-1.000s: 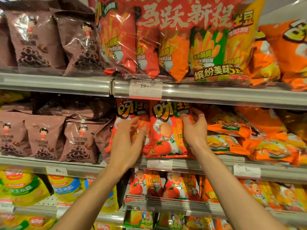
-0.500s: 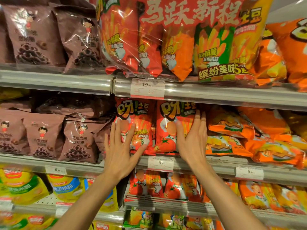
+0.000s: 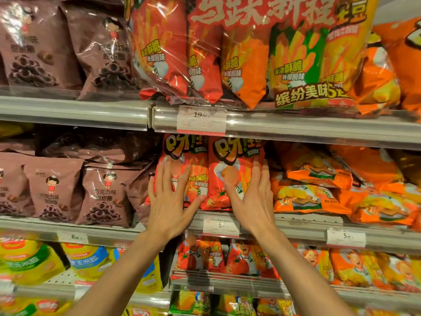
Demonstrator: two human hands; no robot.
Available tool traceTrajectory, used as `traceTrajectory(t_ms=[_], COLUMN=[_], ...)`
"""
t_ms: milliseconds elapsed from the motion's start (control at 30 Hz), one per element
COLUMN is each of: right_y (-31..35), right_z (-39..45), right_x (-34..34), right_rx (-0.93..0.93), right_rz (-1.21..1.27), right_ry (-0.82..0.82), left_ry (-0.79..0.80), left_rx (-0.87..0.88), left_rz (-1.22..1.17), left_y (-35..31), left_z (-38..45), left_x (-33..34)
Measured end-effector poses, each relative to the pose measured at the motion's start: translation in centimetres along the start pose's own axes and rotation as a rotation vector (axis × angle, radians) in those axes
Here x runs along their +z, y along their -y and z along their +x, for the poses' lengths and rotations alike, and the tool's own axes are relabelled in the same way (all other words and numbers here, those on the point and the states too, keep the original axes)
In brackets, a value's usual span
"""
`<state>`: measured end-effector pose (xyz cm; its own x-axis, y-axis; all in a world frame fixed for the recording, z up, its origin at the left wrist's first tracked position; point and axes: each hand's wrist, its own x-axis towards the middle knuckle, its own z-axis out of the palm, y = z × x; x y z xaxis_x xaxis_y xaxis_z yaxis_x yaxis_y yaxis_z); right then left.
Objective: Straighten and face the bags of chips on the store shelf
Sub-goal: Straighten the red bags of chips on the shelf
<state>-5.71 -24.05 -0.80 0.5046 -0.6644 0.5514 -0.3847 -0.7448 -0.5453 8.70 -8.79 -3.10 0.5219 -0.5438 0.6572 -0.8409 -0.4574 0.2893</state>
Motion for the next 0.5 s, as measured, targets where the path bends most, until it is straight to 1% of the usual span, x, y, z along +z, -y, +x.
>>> traceTrajectory(t_ms=[133, 300, 433, 500], right_y=[-0.1, 0.3, -0.2, -0.4], right_z=[-1.2, -1.8, -1.5, -1.4], right_x=[0.1, -0.4, -2.2, -3.4], right_rx=[-0.007, 0.011, -0.012, -0.025], right_rz=[-0.069, -0.063, -0.007, 0.011], right_ry=[0.026, 0.056, 0.123, 0.117], left_ry=[0.004, 0.005, -0.082, -0.118], left_rx=[0.048, 0.052, 0.058, 0.053], left_rz=[-0.008, -0.049, -0.151, -0.200], left_y=[0.7, 0.2, 0.0, 0.0], left_z=[-1.0, -1.3, -1.1, -0.9], left_x=[-0.2, -1.4, -3.0, -3.9])
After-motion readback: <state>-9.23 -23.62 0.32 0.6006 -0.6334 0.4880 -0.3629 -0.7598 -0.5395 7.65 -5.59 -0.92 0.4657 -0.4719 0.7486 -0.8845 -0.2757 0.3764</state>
